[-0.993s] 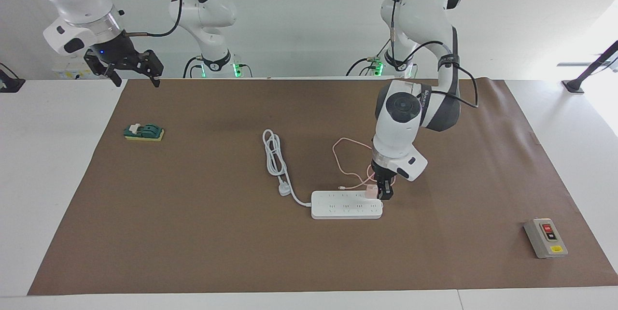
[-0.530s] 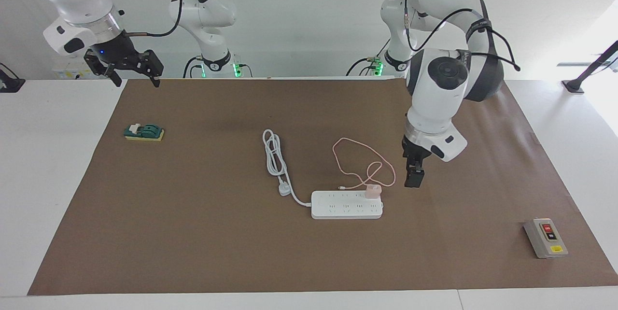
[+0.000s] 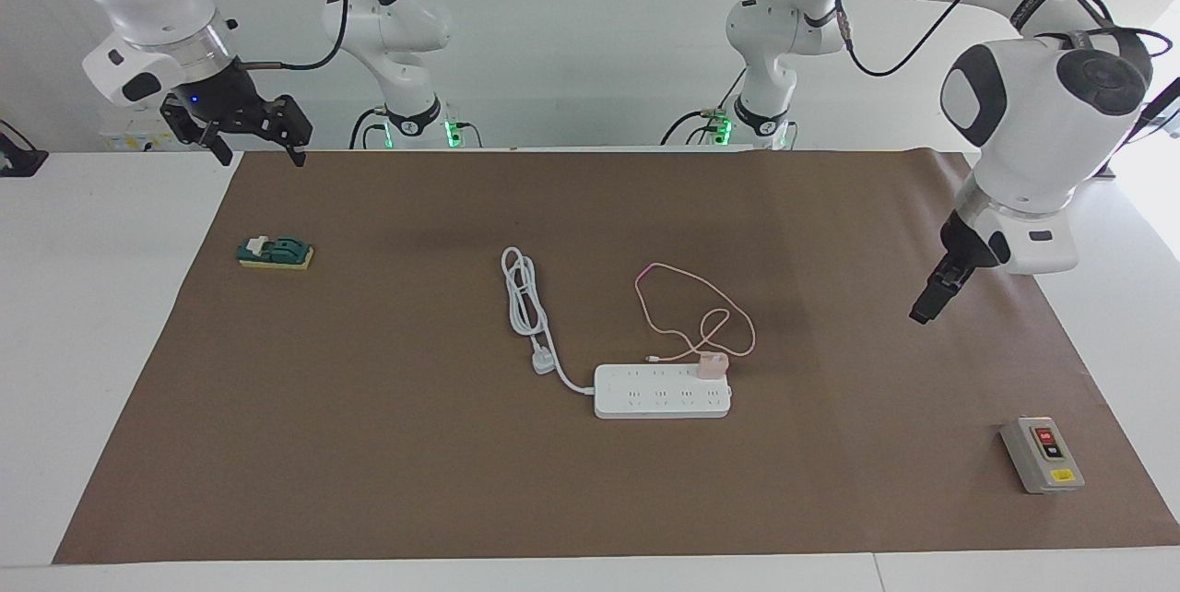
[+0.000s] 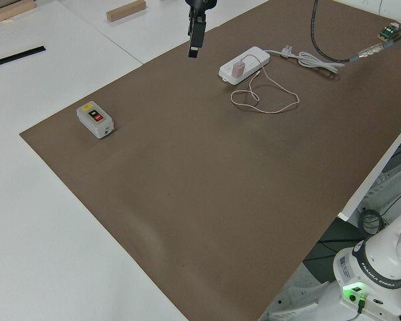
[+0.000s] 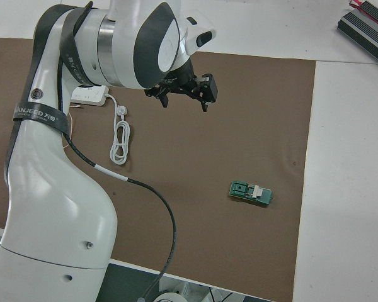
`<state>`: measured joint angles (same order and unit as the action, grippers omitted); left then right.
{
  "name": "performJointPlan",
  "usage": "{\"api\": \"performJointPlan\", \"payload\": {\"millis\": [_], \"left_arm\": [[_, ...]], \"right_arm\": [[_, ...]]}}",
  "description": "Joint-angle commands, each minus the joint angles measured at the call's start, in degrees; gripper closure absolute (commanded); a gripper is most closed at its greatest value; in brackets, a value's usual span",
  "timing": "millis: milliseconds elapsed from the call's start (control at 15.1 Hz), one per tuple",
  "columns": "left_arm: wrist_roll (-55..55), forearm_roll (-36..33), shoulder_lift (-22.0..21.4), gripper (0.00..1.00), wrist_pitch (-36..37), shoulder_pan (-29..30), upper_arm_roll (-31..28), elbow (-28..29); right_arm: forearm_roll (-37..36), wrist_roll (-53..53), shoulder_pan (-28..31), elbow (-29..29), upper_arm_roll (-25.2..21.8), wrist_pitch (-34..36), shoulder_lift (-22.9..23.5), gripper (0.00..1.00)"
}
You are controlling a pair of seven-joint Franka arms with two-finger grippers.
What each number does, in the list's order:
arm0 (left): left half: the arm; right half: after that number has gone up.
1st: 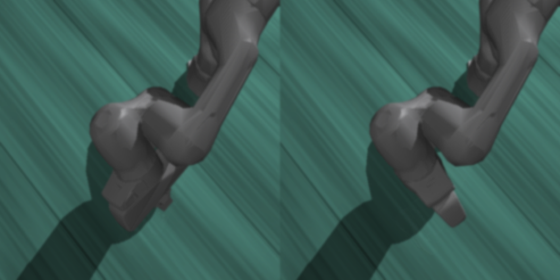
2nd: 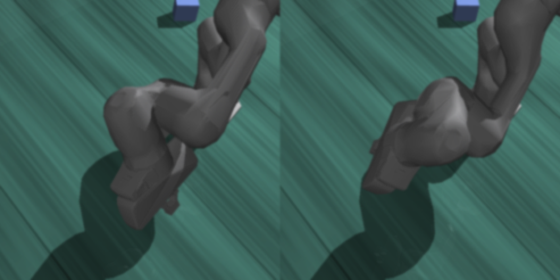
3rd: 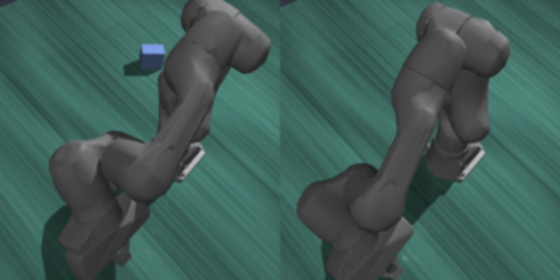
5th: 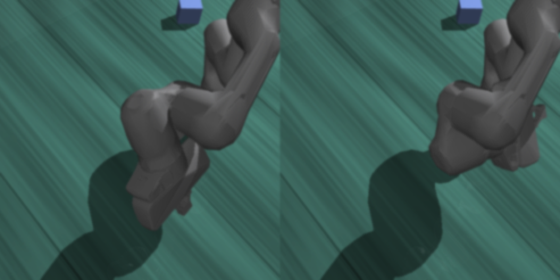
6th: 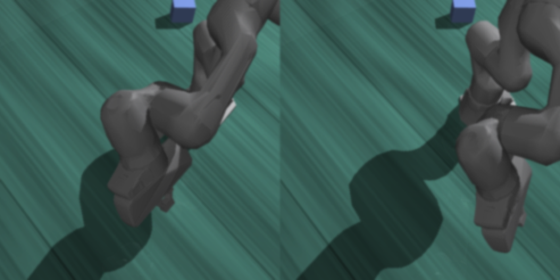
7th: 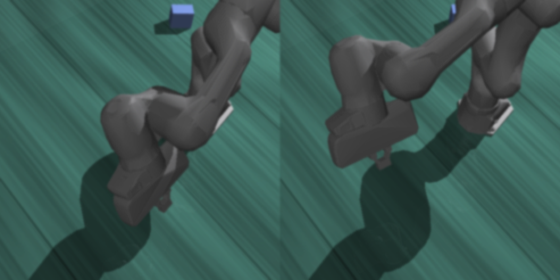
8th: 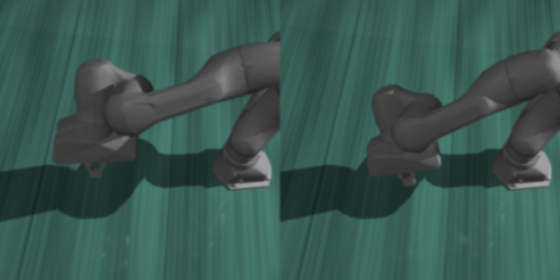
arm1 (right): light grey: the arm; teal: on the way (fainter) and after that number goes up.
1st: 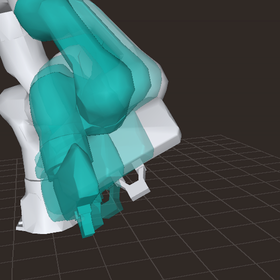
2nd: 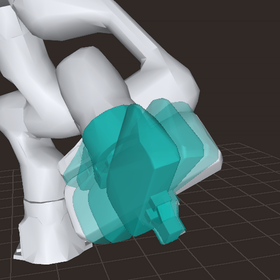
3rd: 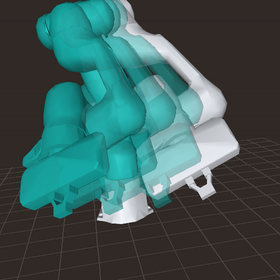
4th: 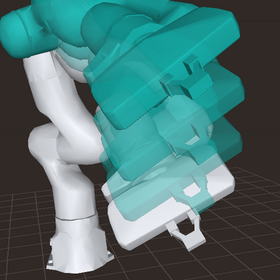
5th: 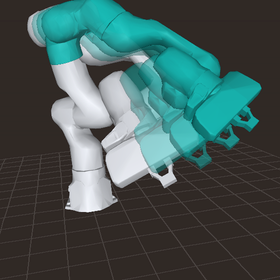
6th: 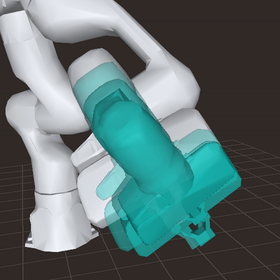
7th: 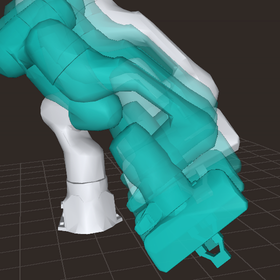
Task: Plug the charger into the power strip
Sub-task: 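Open the left gripper and pull it back from the strip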
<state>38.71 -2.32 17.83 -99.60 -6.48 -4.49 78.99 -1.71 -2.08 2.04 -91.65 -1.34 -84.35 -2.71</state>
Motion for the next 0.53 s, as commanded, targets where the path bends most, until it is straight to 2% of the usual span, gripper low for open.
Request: {"api": "performJointPlan", "payload": {"millis": [0,132,331,463], "left_arm": [[-10.54,0.03,-3.50,0.00,4.57,1.82,0.63,0.37],[-17.76,0.12,-4.82,0.00,8.35,3.05,0.54,0.81],[-19.45,0.21,-8.07,0.00,10.29,4.46,0.63,0.81],[-18.67,0.12,-8.52,0.00,11.44,4.55,0.54,0.03]], "right_arm": [[-0.31,0.67,1.04,-0.64,0.82,0.59,-0.89,0.00],[-0.31,0.67,1.04,-0.64,0.82,0.59,-0.89,0.00],[-0.31,0.67,1.04,-0.64,0.82,0.59,-0.89,0.00],[-0.31,0.67,1.04,-0.64,0.82,0.59,-0.89,0.00]]}}
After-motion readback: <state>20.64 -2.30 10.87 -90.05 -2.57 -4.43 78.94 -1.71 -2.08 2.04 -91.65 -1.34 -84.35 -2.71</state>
